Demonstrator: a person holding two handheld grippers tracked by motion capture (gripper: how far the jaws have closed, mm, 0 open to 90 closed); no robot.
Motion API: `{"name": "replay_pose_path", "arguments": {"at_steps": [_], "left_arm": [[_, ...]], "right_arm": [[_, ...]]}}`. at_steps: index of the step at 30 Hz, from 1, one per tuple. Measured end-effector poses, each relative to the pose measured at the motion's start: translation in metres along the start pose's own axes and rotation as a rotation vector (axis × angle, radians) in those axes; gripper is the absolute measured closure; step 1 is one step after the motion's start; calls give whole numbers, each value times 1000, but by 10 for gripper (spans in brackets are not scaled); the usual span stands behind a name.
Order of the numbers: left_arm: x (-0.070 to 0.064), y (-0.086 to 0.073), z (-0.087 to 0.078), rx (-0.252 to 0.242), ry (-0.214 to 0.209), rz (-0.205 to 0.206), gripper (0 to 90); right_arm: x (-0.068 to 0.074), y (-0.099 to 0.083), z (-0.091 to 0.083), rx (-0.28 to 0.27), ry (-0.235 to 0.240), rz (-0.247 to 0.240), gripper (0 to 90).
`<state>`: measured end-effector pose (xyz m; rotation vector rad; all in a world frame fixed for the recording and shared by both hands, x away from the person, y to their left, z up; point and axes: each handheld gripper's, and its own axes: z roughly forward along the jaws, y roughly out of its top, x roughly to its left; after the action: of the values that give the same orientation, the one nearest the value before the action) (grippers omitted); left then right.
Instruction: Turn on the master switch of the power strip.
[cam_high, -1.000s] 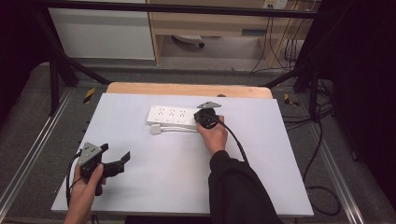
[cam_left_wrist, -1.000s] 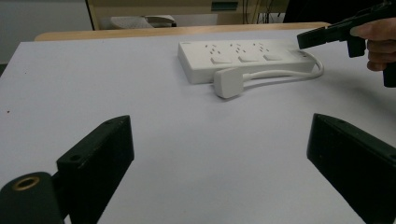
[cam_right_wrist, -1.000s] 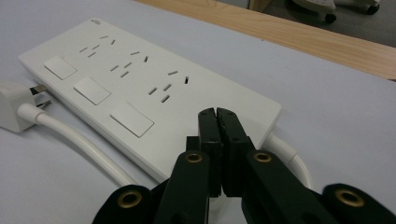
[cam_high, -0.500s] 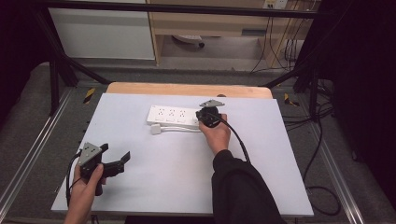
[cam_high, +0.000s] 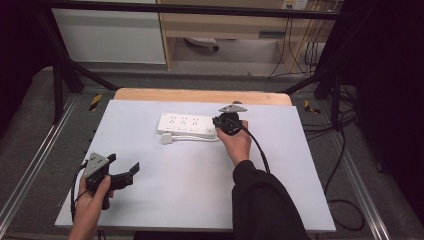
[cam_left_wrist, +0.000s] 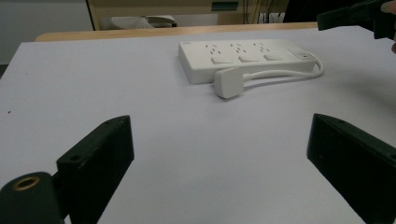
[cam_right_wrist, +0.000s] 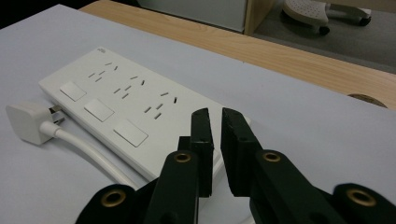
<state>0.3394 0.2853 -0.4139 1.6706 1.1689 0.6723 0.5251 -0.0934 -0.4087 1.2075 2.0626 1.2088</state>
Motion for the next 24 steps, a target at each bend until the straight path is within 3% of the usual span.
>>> {"name": "replay_pose_path", "arguments": {"at_steps": [6,12,17,24], "left_arm": [[1,0,0,0,3,0,73],[0,0,0,0,3,1,73],[1,0,0,0,8,-1,73],[1,-1,0,1,8,-1,73]], "right_arm": [[-6,1,-10,-11,5,18,740],[-12,4,-20,-8,7,47,547],[-16,6,-28,0,2,76,329],[-21,9,-37,9,11,97,210]]}}
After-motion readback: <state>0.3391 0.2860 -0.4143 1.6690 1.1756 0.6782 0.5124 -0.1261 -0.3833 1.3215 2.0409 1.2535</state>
